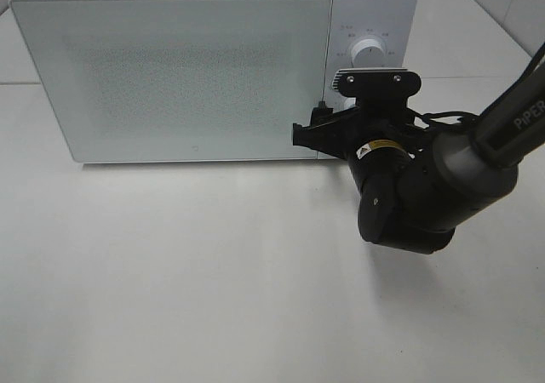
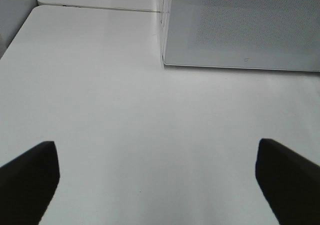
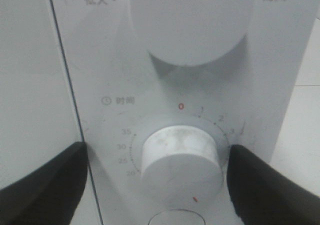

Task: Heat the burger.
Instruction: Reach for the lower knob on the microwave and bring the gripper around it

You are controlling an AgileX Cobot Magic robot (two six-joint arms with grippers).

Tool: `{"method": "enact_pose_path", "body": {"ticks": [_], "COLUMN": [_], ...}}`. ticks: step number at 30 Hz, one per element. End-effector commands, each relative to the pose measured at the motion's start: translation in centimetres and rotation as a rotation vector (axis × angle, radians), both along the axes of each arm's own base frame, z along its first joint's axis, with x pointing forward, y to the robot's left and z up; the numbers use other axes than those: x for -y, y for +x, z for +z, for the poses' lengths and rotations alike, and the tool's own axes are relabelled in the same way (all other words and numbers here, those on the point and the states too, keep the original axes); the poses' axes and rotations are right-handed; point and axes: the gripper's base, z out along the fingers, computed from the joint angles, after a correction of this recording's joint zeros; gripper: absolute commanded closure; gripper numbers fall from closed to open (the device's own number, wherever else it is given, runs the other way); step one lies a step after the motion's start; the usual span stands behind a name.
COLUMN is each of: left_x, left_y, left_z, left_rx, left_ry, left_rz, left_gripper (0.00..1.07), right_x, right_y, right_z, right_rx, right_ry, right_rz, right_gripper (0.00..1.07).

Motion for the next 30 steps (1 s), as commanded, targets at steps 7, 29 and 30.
{"method": "enact_pose_path", "body": {"ticks": [7,29,30], "left_x": [0.1,0.1,0.1], "left_y": [-0.3,-0.3,-0.3], "left_z": [0.0,0.0,0.0], "left_rx": [0.03,0.03,0.03], "left_ry": [-0.002,-0.002,-0.002], "left_rz": [0.002,0.002,0.002], "left_gripper": [0.07,0.07,0.07], "right_x": [0.3,-0.1,-0.3], "right_y": [0.4,0.5,0.5], "right_z": [1.0,1.7,1.8], "right_rx": [0.048,0.127,0.146], "right_ry": [-0.04,-0.063,-0.057], "right_rz": [-0.025,0.017,0.033], "right_gripper": [0.34,1.07,1.07]}}
